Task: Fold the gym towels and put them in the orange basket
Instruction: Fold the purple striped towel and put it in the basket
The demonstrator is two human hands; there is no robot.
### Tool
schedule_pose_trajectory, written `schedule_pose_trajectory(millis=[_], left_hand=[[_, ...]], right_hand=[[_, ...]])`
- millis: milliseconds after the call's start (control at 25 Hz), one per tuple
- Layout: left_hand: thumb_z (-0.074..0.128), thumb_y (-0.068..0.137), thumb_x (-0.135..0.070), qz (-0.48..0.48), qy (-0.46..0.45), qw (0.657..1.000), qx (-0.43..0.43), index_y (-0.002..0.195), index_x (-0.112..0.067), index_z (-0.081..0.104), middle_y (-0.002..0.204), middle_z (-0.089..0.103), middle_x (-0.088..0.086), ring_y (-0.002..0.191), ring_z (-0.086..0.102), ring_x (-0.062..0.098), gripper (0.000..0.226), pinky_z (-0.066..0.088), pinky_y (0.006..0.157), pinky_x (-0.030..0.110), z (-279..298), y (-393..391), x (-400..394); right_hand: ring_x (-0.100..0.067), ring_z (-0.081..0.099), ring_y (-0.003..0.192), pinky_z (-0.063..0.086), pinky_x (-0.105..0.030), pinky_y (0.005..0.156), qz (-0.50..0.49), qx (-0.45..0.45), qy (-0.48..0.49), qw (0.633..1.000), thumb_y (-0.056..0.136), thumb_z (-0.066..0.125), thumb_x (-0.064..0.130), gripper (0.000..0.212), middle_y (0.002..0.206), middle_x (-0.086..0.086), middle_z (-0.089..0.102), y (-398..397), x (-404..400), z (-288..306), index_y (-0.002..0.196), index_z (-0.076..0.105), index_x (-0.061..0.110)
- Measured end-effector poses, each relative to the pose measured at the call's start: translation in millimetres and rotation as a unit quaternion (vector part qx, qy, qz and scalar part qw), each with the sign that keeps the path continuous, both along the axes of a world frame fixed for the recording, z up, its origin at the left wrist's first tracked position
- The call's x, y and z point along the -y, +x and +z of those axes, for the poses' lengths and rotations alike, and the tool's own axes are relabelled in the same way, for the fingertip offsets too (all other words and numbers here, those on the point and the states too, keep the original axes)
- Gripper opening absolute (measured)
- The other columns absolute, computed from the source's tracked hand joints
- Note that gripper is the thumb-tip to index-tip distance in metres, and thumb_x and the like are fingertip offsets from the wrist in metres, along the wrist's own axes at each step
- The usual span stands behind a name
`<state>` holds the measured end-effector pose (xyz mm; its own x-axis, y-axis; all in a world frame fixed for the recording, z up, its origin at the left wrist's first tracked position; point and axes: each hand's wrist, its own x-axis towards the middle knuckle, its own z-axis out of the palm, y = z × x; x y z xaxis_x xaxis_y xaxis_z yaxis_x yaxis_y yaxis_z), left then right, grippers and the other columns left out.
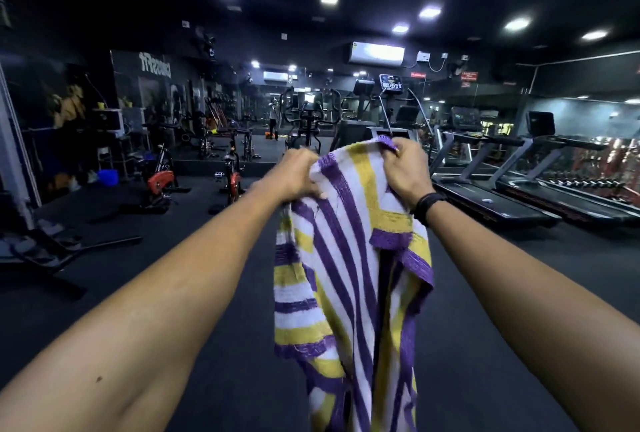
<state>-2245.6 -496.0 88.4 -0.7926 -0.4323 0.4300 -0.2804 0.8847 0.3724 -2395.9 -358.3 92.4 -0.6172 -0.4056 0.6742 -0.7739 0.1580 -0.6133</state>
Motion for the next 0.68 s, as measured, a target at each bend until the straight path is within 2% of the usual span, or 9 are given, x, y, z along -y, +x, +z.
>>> schedule_pose_trajectory(millis=[120,200,320,400,440,480,520,600,680], left_hand=[[0.078,0.077,-0.028,0.146,-0.026,0.982,0.115,0.091,-0.011,0.066,0.108,0.066,0.013,0.097,0.061,0.029,0.025,0.048,0.080,0.034,-22.8,13.3,32.3],[0.064,0.090,-0.036,0.184,0.030,0.971,0.147,0.107,-0.004,0.066,0.113,0.065,0.018,0.103,0.061,0.033,0.037,0.047,0.082,0.034,-31.5,24.4,45.0],[0.046,0.099,-0.037,0.153,0.248,0.956,0.035,0.120,0.009,0.053,0.118,0.059,0.020,0.106,0.057,0.033,0.052,0.046,0.087,0.035,-31.3,30.3,48.3],[0.043,0.100,-0.037,0.131,0.375,0.916,-0.062,0.122,0.007,0.051,0.112,0.064,0.019,0.098,0.065,0.030,0.049,0.054,0.086,0.039,-25.9,22.0,44.9],[0.042,0.100,-0.032,0.119,0.423,0.892,-0.103,0.110,0.002,0.057,0.093,0.068,0.015,0.078,0.070,0.022,0.038,0.059,0.071,0.033,-20.5,18.5,35.1],[0.041,0.101,-0.025,0.100,0.472,0.867,-0.126,0.093,-0.006,0.059,0.071,0.066,0.007,0.052,0.065,0.011,0.028,0.055,0.050,0.021,-13.8,15.6,23.0],[0.038,0.102,-0.019,0.071,0.512,0.846,-0.133,0.078,-0.013,0.058,0.056,0.058,-0.001,0.035,0.054,0.004,0.031,0.044,0.037,0.014,-8.7,12.7,12.5],[0.035,0.103,-0.015,-0.006,0.574,0.807,-0.140,0.066,-0.016,0.059,0.052,0.055,-0.002,0.031,0.050,0.004,0.043,0.045,0.035,0.015,-1.4,5.7,-9.2],[0.035,0.104,-0.017,-0.054,0.627,0.757,-0.174,0.079,-0.015,0.056,0.062,0.053,0.003,0.035,0.054,0.007,0.033,0.052,0.040,0.021,2.7,-3.0,-24.0]], right_hand=[[-0.021,0.045,0.056,0.040,-0.030,0.052,-0.024,0.011,-0.047,0.999,0.091,0.047,0.007,0.027,0.063,-0.006,0.050,-0.1,-11.7,13.8,0.065,0.052,0.009],[-0.023,0.049,0.062,0.040,-0.033,0.056,-0.059,0.027,-0.047,0.997,0.091,0.051,0.017,0.030,0.065,-0.007,0.054,-5.8,-20.5,18.2,0.062,0.054,0.012],[-0.037,0.061,0.081,0.043,-0.038,0.066,-0.186,-0.075,0.104,0.974,0.096,0.048,0.040,0.040,0.088,-0.019,0.063,-4.1,-31.7,14.9,0.082,0.063,0.006],[-0.043,0.061,0.095,0.045,-0.042,0.072,-0.217,-0.140,0.205,0.944,0.097,0.040,0.055,0.059,0.102,-0.026,0.062,1.3,-30.3,11.2,0.098,0.062,0.000],[-0.044,0.061,0.097,0.045,-0.042,0.072,-0.203,-0.132,0.226,0.944,0.095,0.041,0.057,0.063,0.104,-0.027,0.060,3.6,-28.4,10.5,0.100,0.061,-0.002],[-0.043,0.060,0.094,0.043,-0.040,0.070,-0.174,-0.097,0.230,0.953,0.094,0.045,0.056,0.060,0.100,-0.028,0.059,5.6,-24.9,10.3,0.093,0.060,-0.003],[-0.038,0.059,0.083,0.039,-0.037,0.065,-0.125,-0.044,0.216,0.968,0.093,0.052,0.051,0.054,0.087,-0.025,0.058,5.9,-21.0,10.4,0.079,0.057,-0.001],[-0.023,0.044,0.053,0.029,-0.032,0.051,-0.011,0.051,0.177,0.983,0.088,0.067,0.035,0.053,0.056,-0.009,0.044,5.7,-14.1,9.1,0.052,0.039,0.009],[-0.009,0.034,0.041,0.029,-0.023,0.044,0.092,0.102,0.137,0.981,0.080,0.078,0.022,0.055,0.043,0.004,0.037,9.4,-8.3,6.0,0.051,0.032,0.016]])
